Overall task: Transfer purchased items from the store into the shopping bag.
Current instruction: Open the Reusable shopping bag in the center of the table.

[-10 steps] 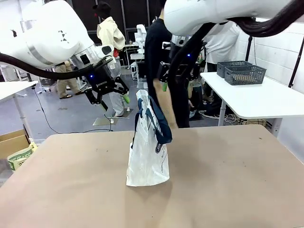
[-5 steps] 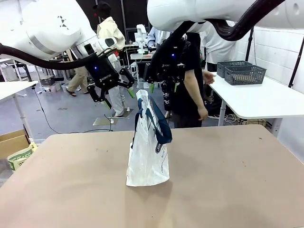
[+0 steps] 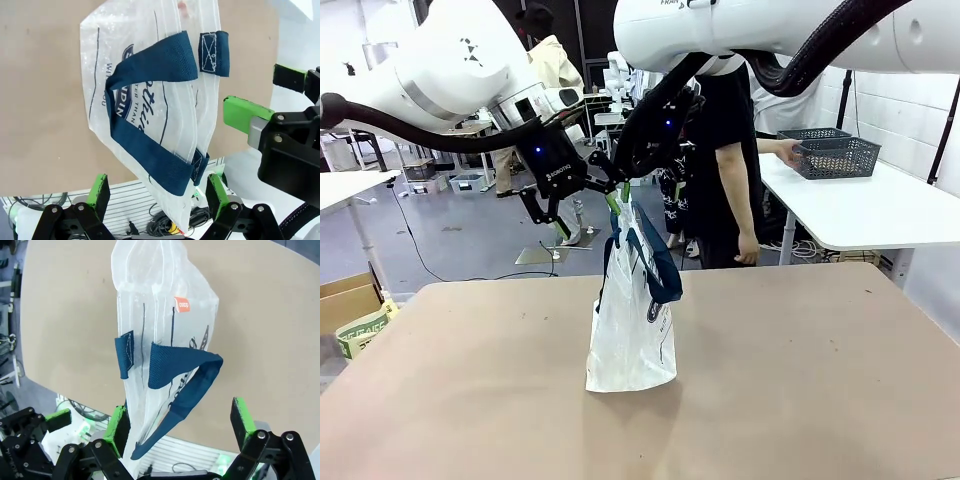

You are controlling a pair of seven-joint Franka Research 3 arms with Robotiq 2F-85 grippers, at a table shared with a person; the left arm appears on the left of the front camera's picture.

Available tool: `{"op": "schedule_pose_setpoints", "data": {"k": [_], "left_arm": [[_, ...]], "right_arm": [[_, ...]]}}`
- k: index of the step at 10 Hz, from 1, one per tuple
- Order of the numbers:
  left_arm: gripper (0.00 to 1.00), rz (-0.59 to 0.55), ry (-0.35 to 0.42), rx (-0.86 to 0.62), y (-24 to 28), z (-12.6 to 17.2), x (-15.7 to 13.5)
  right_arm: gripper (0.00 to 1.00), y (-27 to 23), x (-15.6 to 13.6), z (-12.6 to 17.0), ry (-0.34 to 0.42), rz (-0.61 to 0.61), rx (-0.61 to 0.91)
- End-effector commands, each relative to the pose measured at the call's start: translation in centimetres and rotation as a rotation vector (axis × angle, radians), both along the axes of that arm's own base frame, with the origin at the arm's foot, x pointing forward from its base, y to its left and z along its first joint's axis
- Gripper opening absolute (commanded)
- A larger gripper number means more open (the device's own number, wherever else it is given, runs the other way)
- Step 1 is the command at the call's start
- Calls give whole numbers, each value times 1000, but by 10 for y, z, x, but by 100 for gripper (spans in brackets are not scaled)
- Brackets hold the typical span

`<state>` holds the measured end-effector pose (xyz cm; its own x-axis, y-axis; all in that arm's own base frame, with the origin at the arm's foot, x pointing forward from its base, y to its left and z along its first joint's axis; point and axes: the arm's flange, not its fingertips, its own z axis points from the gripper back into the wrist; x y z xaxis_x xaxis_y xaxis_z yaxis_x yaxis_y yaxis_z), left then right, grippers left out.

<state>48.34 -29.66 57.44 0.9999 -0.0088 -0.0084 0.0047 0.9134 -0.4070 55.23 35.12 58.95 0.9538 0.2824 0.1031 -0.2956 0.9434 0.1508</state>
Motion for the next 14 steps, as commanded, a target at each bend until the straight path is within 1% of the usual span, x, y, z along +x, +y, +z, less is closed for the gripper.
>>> {"op": "schedule_pose_setpoints", "data": {"k": [1,2,5,9,12,14], "left_arm": [[100,-4,17,-26,-4,2,-2],[100,-10,15,-18,-4,-2,-2],[100,-27,50,-2,-8,-18,-2],[100,-30,76,27,-12,-34,-1],[100,-19,79,31,-11,-35,0],[100,-12,89,50,-10,-43,3]], "right_arm": [[100,4,4,-3,39,-25,2],[100,4,5,-6,51,-21,2],[100,8,3,-16,86,-14,-2],[100,10,-2,-27,120,-11,-8],[100,10,-1,-37,146,-11,-30],[100,8,-2,-46,161,-14,-40]]}}
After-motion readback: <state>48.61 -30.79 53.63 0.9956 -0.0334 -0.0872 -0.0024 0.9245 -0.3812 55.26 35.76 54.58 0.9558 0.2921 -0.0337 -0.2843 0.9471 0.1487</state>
